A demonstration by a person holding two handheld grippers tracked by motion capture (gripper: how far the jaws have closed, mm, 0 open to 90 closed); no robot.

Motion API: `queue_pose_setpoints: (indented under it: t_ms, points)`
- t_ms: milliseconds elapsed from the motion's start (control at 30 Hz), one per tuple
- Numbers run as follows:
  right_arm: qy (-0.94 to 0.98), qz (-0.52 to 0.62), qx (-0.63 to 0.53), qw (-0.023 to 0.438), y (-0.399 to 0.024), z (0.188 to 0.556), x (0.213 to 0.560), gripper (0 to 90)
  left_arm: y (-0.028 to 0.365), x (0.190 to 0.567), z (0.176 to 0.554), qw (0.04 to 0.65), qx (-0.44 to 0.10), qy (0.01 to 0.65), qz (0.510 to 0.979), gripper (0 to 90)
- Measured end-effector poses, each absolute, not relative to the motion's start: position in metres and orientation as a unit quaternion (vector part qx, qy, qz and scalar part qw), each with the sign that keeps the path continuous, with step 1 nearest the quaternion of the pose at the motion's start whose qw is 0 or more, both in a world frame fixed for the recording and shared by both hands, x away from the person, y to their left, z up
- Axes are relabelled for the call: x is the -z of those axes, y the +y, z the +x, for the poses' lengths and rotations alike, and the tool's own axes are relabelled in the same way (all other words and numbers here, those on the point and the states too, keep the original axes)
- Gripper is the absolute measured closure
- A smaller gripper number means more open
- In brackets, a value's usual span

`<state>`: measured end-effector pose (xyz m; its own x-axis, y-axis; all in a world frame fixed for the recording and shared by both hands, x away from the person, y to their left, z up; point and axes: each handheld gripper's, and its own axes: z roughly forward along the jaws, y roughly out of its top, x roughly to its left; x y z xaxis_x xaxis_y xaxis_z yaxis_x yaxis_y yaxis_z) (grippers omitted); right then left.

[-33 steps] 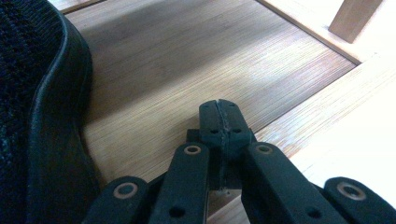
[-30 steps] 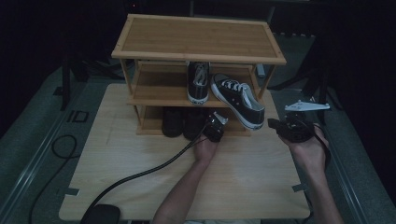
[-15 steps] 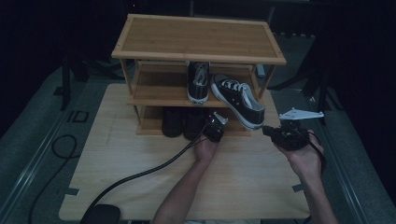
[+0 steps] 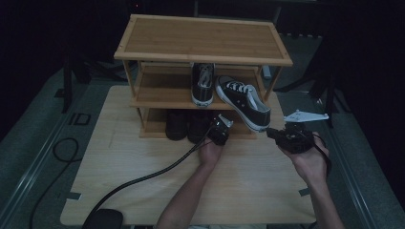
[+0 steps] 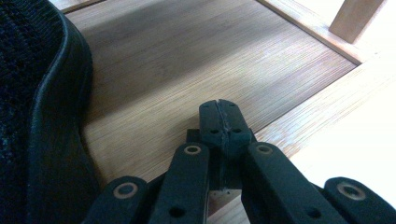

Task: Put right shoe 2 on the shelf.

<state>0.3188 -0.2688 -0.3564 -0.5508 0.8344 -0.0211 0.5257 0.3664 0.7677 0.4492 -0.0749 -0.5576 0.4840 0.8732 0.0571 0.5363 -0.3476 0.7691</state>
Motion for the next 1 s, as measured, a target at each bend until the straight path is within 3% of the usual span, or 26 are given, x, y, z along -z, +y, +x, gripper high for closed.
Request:
queue_pose_setpoints:
  t_ms: [1000]
  points:
    - [0.808,0.395,-0.39,0.199,-0.241,0.327,0.355,90.0,-0.075,0.558,0.449,0.354,-0.24,0.448,0.785,89.9]
